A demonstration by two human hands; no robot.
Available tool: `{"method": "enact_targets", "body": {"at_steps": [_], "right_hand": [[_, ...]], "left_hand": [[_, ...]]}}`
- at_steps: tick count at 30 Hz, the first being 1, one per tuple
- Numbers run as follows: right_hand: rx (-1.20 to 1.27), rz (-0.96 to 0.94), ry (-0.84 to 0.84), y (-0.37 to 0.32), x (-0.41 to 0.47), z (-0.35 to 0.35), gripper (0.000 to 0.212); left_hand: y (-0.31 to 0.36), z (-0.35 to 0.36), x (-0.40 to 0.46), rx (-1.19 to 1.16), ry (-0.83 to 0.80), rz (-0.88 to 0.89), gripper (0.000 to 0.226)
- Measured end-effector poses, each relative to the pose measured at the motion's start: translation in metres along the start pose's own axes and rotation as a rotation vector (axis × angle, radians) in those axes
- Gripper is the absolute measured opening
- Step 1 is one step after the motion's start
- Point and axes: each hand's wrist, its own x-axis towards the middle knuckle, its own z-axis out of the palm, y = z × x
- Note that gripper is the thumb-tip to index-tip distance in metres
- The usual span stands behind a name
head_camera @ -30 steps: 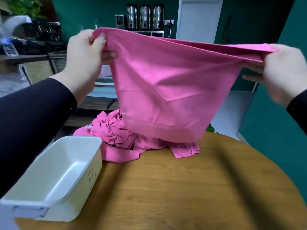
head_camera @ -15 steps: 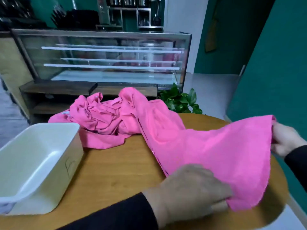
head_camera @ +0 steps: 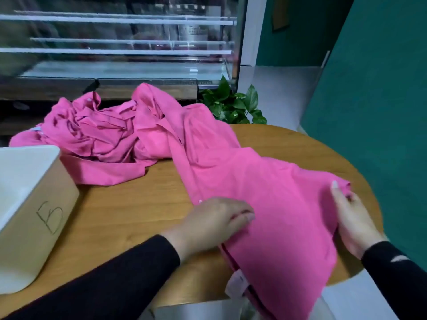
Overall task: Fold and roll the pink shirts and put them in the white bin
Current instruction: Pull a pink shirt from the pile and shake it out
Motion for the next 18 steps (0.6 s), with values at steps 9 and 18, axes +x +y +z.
{"method": "enact_targets", "body": {"at_steps": [9, 18], "right_hand": [[-0.37, -0.104, 0.222, -0.029, 0.036, 0.032, 0.04], [-0.828, -0.042, 0.186, -0.054, 0.089, 0.012, 0.069]], "left_hand": [[-0.131, -0.023, -0.02, 0.392, -0.171, -0.062, 0.048], [-0.157, 0.008, -0.036, 0.479, 0.172, -0.017, 0.034]]}}
